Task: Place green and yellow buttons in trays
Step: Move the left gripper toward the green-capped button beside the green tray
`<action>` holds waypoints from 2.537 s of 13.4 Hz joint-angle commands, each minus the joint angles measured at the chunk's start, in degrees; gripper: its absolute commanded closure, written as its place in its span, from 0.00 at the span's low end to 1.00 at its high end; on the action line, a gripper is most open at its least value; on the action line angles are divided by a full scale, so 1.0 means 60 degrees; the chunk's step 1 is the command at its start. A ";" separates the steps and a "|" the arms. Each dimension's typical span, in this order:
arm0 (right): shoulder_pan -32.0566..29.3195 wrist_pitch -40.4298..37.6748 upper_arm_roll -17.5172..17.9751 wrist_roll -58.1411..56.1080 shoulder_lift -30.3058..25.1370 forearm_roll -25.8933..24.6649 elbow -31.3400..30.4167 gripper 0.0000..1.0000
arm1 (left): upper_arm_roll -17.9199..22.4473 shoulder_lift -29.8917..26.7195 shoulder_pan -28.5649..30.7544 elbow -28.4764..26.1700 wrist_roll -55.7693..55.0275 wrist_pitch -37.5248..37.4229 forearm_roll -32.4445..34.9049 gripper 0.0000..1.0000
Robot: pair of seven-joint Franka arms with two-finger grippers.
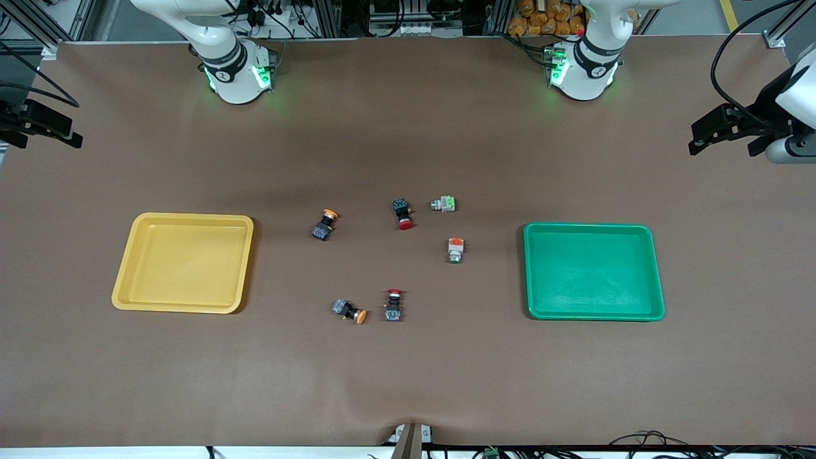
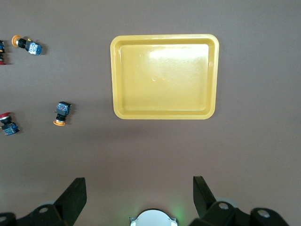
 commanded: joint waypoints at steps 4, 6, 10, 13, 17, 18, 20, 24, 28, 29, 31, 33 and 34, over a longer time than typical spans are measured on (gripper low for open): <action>0.0131 -0.0110 0.0043 0.0012 -0.0051 -0.0048 0.0168 0.00 | -0.0083 0.0192 -0.0004 0.0182 -0.0084 -0.0046 0.0157 0.00; 0.0131 -0.0096 0.0043 0.0012 0.0109 -0.0019 0.0182 0.00 | -0.0083 0.0295 0.0054 0.0110 -0.0069 -0.0046 0.0113 0.00; 0.0131 -0.0096 0.0043 0.0012 0.0125 0.0069 0.0182 0.00 | -0.0185 0.0499 -0.0179 -0.0198 -0.0520 -0.0222 0.0113 0.00; 0.0131 -0.0081 0.0043 0.0026 0.0139 0.0069 0.0182 0.00 | -0.0463 0.0777 -0.0224 -0.0213 -0.0743 -0.0207 0.0157 0.00; 0.0365 -0.0052 0.0043 0.0012 0.0432 0.0069 0.0182 0.00 | -0.0756 0.1290 -0.0253 -0.0198 -0.0772 0.0041 0.0142 0.00; 0.0453 -0.0037 0.0043 0.0012 0.0432 0.0011 0.0197 0.00 | -0.0844 0.1378 -0.0253 -0.0198 -0.0786 0.0129 0.0142 0.00; 0.0439 -0.0037 0.0043 0.0012 0.0447 -0.0033 0.0182 0.00 | -0.0874 0.1540 -0.0282 -0.0198 -0.0816 0.0319 0.0127 0.00; 0.0307 -0.0023 0.0029 -0.0003 0.1236 -0.0092 0.0197 0.00 | -0.0874 0.2008 -0.0414 -0.0198 -0.0830 0.0583 0.0127 0.00; 0.0002 -0.0023 -0.0045 0.0129 0.1427 -0.0195 0.0182 0.00 | -0.0874 0.2520 -0.0706 -0.0184 -0.1269 0.1211 0.0142 0.00; -0.0058 -0.0008 -0.0045 0.0129 0.1559 -0.0180 0.0197 0.00 | -0.0874 0.2623 -0.0838 -0.0184 -0.1371 0.1358 0.0142 0.00; -0.0074 0.0268 -0.0045 0.0129 0.1575 -0.0020 0.0197 0.00 | -0.0889 0.2813 -0.1189 -0.0169 -0.1882 0.1666 0.0098 0.00; -0.0015 0.0810 -0.0045 0.0144 0.1735 0.0025 0.0065 0.00 | -0.0889 0.3062 -0.1439 -0.0154 -0.2294 0.2017 0.0010 0.00; 0.0014 0.0812 -0.0045 0.0144 0.1751 0.0025 0.0080 0.00 | -0.0903 0.3179 -0.1599 -0.0154 -0.2513 0.2193 0.0010 0.00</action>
